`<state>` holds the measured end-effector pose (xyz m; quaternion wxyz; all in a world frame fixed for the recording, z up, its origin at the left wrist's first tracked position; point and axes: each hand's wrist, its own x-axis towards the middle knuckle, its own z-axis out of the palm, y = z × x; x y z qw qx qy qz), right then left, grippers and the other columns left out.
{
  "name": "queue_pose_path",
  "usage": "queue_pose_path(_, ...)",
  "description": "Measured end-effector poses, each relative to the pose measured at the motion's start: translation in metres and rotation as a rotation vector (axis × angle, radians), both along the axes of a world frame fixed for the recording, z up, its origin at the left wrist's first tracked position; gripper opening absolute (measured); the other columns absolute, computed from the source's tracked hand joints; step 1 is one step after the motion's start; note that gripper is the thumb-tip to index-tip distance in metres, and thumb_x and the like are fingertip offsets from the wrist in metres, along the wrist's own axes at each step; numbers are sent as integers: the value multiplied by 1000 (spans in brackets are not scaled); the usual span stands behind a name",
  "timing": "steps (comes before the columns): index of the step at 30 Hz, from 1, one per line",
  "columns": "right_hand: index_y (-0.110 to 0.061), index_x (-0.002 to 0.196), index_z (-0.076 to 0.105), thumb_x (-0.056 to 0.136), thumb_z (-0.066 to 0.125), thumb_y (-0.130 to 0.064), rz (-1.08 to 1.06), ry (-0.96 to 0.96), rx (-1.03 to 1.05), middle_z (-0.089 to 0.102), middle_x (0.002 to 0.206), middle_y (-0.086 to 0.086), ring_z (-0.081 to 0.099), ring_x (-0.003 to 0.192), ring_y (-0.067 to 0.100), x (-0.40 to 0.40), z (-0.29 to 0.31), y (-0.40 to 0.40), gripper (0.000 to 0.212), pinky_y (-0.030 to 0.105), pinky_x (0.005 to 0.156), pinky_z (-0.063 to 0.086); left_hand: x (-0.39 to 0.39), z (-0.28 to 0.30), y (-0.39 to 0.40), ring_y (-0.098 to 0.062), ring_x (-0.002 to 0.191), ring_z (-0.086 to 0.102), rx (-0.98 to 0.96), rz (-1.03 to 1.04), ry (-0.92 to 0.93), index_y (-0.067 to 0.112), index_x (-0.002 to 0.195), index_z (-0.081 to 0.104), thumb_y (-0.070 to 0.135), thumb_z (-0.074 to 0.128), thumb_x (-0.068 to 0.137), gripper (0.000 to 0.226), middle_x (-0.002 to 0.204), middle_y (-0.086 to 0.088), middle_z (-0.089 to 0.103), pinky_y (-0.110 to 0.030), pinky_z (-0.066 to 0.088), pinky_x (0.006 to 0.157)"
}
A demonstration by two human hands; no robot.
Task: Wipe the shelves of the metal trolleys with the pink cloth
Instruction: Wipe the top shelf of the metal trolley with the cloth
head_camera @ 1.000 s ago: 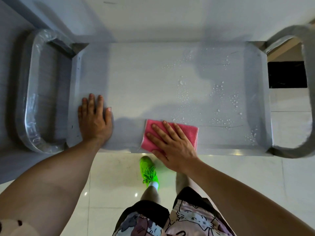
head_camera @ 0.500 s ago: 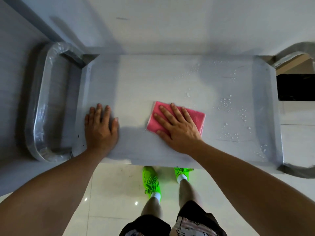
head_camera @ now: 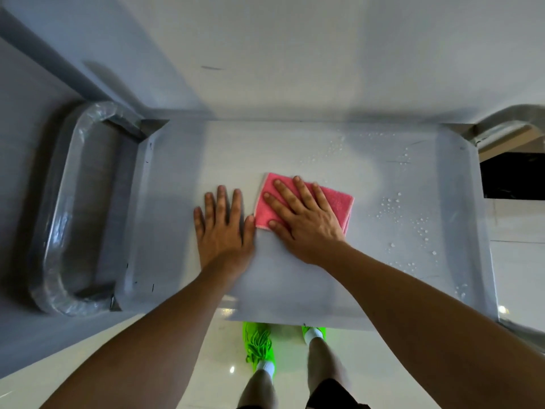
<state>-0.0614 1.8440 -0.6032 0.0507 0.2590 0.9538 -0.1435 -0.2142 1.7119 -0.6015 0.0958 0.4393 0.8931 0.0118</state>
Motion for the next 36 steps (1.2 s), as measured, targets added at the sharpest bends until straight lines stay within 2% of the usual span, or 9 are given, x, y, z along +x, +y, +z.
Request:
queue_pose_path(7,-40,163,3,104,10,-64,-33,-25,19,-2,172,-7,-8,158,26,-26,0,54,64,48,125,-11,1,-4,-3,-30,155,2,-4,-30,55,24,160,16,62,18,102,70,168,-10,8,-54,6,123)
queue_pose_path(17,-44,162,-1,102,7,-67,33,-31,38,-5,170,-12,-11,157,21,-39,3,114,64,46,126,-10,1,-3,-3,-31,155,4,12,-27,45,26,160,17,63,21,101,70,168,-9,9,-55,8,123)
queue_pose_path(25,-45,161,-5,100,3,-69,27,-80,59,-4,170,-12,-7,158,22,-11,11,156,66,45,127,-6,0,-2,-7,-28,156,1,8,-25,35,27,161,13,64,19,101,71,169,-7,7,-53,6,124)
queue_pose_path(30,-44,161,-6,100,2,-68,-30,-87,63,-2,172,-9,-6,158,23,-2,11,159,66,45,126,-9,-1,-4,-6,-29,155,1,-1,-28,41,27,161,12,65,18,101,71,169,-8,7,-53,7,124)
queue_pose_path(36,-41,162,-2,102,7,-64,-96,-61,48,-5,172,-6,-10,157,28,-6,4,126,64,50,126,-9,0,-4,-4,-30,155,3,6,-25,37,27,161,14,64,19,101,71,168,-9,8,-54,6,124)
